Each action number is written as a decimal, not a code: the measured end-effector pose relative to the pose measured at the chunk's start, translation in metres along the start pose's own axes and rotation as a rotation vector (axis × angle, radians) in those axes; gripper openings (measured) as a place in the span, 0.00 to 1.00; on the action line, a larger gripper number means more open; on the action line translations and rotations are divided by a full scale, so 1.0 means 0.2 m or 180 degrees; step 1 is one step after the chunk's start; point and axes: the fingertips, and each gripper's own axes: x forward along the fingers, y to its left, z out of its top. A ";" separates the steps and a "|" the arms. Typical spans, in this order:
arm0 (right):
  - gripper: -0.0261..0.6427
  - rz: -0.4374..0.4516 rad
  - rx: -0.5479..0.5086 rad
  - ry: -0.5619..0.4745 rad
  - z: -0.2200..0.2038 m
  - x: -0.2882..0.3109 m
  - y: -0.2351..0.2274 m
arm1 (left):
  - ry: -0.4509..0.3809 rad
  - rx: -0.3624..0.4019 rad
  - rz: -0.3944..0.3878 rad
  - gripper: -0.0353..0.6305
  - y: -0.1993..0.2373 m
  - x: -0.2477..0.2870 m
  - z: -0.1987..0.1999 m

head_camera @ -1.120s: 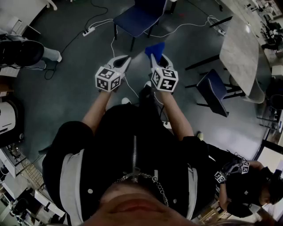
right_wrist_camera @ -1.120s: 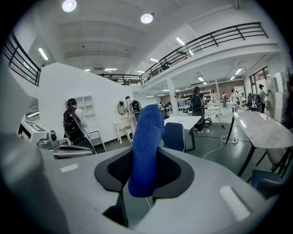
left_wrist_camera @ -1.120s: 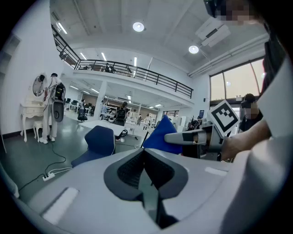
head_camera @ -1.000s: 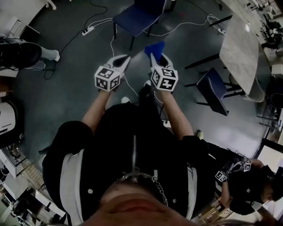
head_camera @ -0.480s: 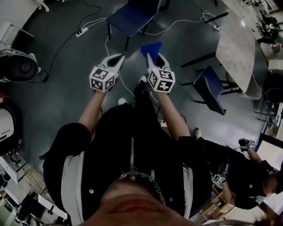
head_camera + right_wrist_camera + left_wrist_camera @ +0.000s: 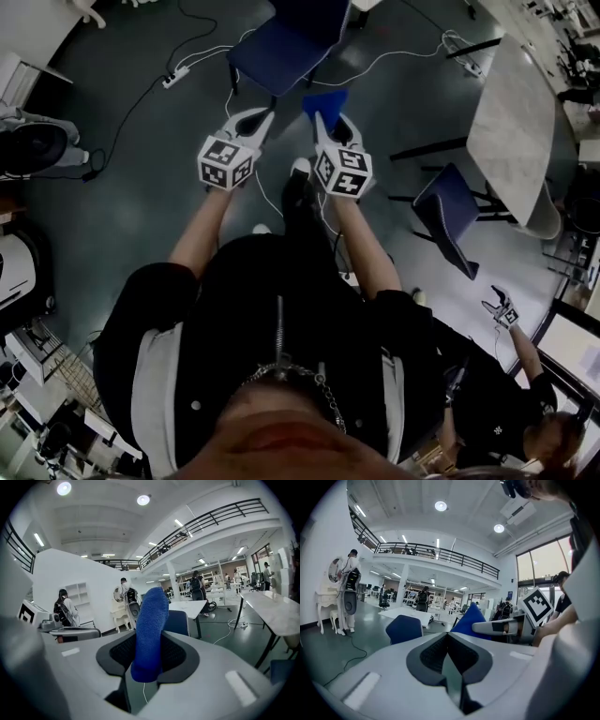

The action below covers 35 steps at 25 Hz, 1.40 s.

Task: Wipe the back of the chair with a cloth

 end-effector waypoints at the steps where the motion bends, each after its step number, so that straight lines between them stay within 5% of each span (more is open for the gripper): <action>1: 0.23 0.0019 -0.0009 -0.0018 0.04 0.07 -0.03 | -0.0009 0.0016 0.0022 0.07 0.04 0.07 0.03; 19: 0.23 0.0454 -0.0168 0.0194 0.53 1.29 -0.41 | -0.0133 -0.0257 0.0636 0.07 0.95 1.00 0.37; 35: 0.23 -0.0056 -0.0051 0.0187 0.82 2.26 -0.44 | 0.0110 0.0002 0.0071 0.07 1.86 1.61 0.62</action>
